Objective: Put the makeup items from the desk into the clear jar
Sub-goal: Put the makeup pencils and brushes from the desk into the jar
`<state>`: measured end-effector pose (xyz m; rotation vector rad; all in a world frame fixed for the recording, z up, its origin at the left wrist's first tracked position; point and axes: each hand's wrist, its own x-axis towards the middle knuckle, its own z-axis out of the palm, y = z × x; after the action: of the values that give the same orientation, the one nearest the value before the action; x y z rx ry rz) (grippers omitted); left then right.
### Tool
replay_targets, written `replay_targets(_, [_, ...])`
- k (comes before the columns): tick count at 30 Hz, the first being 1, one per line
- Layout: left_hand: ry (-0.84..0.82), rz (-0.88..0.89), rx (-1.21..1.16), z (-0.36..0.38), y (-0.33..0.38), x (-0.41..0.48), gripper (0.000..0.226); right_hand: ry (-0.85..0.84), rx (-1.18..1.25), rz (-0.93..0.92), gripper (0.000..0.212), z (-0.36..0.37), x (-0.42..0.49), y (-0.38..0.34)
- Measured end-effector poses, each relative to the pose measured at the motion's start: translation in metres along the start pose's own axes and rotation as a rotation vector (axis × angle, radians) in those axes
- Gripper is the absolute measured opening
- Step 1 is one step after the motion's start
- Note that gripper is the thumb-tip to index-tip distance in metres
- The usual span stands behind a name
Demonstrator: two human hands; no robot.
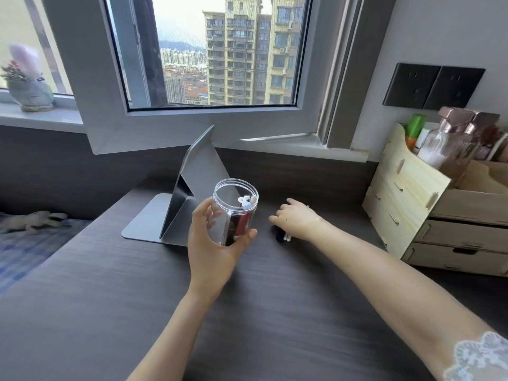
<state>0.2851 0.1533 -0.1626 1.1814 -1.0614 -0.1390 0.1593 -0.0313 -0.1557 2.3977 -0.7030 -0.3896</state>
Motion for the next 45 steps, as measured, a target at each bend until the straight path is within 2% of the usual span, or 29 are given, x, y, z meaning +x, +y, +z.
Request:
replay_targets(8, [-0.019,0.016,0.046,0.002,-0.005,-0.002,0.079,0.014,0.025,-0.095,0.024,-0.012,-0.014,-0.001])
replay_targets(11, [-0.030,0.020,0.062,0.003,-0.005,-0.002,0.076,0.227,0.088,-0.057,0.018,-0.017,-0.024,0.004])
replay_targets(13, [-0.033,0.016,0.074,0.004,-0.007,-0.003,0.075,0.380,0.187,0.011,0.033,-0.020,-0.038,0.011])
replay_targets(15, [-0.037,0.022,0.084,0.005,-0.008,-0.003,0.078,0.510,0.353,0.114,0.035,-0.022,-0.058,0.015])
replay_targets(17, [-0.043,0.038,0.100,0.006,-0.009,-0.005,0.079,0.653,0.581,0.249,0.029,-0.031,-0.085,0.017])
replay_targets(19, [-0.056,0.051,0.129,0.007,-0.009,-0.006,0.080,0.721,0.803,0.361,0.029,-0.044,-0.113,0.018])
replay_targets(20, [-0.063,0.064,0.149,0.008,-0.008,-0.008,0.077,0.739,0.851,0.358,0.031,-0.053,-0.127,0.017])
replay_targets(22, [-0.084,0.136,0.205,0.009,-0.005,-0.009,0.072,0.759,0.770,0.310,0.030,-0.071,-0.144,0.012])
replay_targets(25, [-0.170,0.312,0.307,0.010,0.000,-0.012,0.071,0.739,0.549,0.248,0.034,-0.093,-0.153,-0.002])
replay_targets(27, [-0.237,0.398,0.349,0.013,0.001,-0.016,0.065,0.698,0.567,0.217,0.039,-0.101,-0.151,-0.013])
replay_targets(30, [-0.289,0.397,0.356,0.015,0.004,-0.019,0.064,0.654,0.767,0.228,0.046,-0.098,-0.146,-0.029])
replay_targets(34, [-0.288,0.378,0.347,0.014,0.003,-0.018,0.068,0.680,0.900,0.176,0.038,-0.081,-0.149,-0.043])
replay_targets(36, [-0.264,0.342,0.332,0.014,0.003,-0.017,0.069,0.693,1.206,0.176,0.031,-0.077,-0.158,-0.043])
replay_targets(38, [-0.235,0.281,0.312,0.013,0.005,-0.017,0.074,0.743,1.467,0.337,0.019,-0.067,-0.165,-0.037])
replay_targets(40, [-0.212,0.223,0.287,0.012,0.006,-0.017,0.075,0.744,1.413,0.652,0.016,-0.040,-0.164,-0.025])
replay_targets(41, [-0.200,0.198,0.274,0.012,0.005,-0.016,0.074,0.671,1.290,0.802,0.015,-0.022,-0.162,-0.017])
replay_targets(43, [-0.185,0.147,0.256,0.011,0.003,-0.015,0.073,0.423,1.040,1.011,0.014,0.009,-0.156,-0.006])
replay_targets(45, [-0.177,0.120,0.249,0.011,0.001,-0.014,0.074,0.234,0.944,1.059,0.023,0.027,-0.150,0.002])
